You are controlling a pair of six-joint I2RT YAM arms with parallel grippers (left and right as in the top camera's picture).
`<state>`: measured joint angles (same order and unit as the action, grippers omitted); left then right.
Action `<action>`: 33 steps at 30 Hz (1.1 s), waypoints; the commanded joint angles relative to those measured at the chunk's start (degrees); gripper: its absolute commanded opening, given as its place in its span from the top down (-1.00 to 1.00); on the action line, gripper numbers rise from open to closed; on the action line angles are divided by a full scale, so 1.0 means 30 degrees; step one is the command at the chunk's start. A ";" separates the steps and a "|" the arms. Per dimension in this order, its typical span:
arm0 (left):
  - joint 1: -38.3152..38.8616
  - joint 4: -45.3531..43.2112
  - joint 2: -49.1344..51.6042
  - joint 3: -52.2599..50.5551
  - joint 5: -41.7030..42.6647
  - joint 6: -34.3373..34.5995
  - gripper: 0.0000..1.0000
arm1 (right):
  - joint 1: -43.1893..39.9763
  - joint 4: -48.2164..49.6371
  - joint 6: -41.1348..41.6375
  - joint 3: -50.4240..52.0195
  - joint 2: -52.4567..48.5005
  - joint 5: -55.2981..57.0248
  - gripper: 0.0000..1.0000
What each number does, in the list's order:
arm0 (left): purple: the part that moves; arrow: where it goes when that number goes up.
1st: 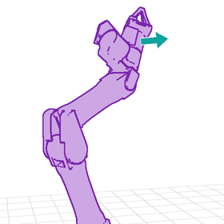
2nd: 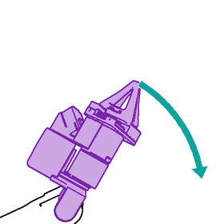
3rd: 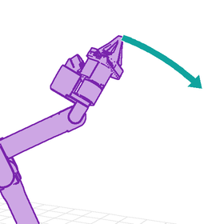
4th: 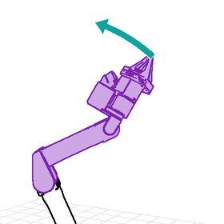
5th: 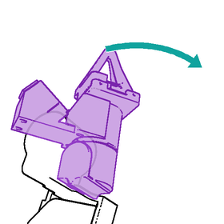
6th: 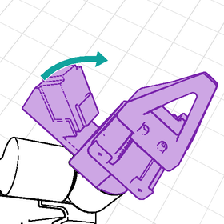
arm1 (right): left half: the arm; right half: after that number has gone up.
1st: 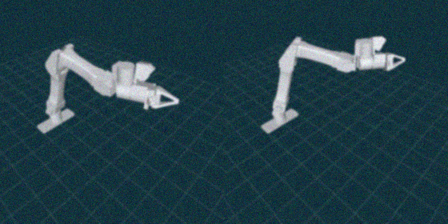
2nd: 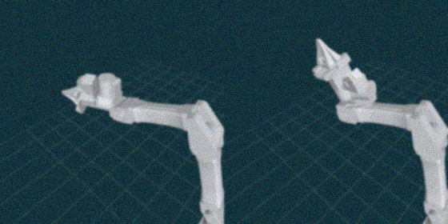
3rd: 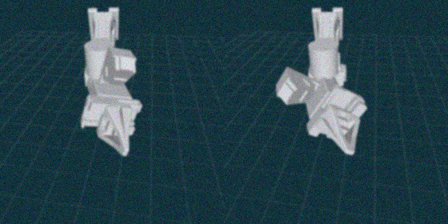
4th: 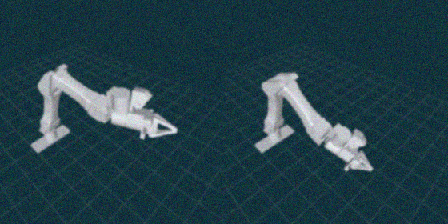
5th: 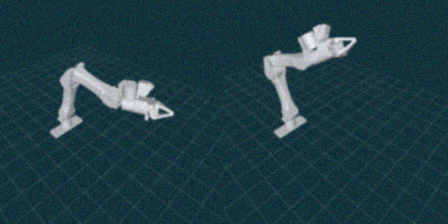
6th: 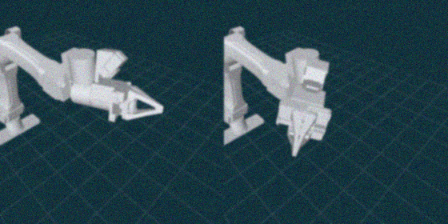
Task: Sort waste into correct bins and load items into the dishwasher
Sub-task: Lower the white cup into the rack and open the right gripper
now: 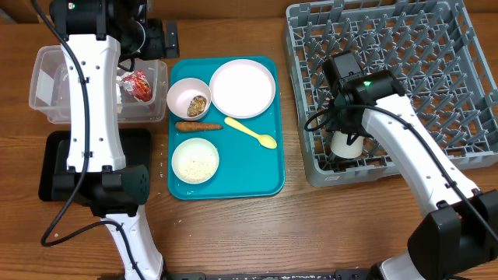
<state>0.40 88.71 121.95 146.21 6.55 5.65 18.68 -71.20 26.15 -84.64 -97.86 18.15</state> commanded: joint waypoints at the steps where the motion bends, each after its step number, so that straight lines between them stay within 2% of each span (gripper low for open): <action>1: 0.0124 -0.0087 -0.0146 0.0277 -0.0408 0.0051 -1.00 | 0.0291 0.0189 0.0299 -0.0503 0.0699 0.0444 0.18; 18: 0.0131 -0.0168 -0.0146 0.0277 -0.0408 0.0051 -1.00 | 0.1836 0.1392 0.1326 -0.0503 0.1552 0.3891 0.25; 24: 0.0124 -0.0197 -0.0146 0.0277 -0.0415 0.0044 -1.00 | 0.1843 0.3599 0.1297 -0.0109 0.1545 0.3373 0.26; 33: 0.0124 -0.0219 -0.0146 0.0277 -0.0415 0.0044 -1.00 | 0.1843 0.4605 0.1311 0.1596 0.1545 0.2856 0.26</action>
<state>0.40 88.31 121.95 146.21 5.74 5.65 23.77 -57.95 29.58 -82.11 -94.98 26.87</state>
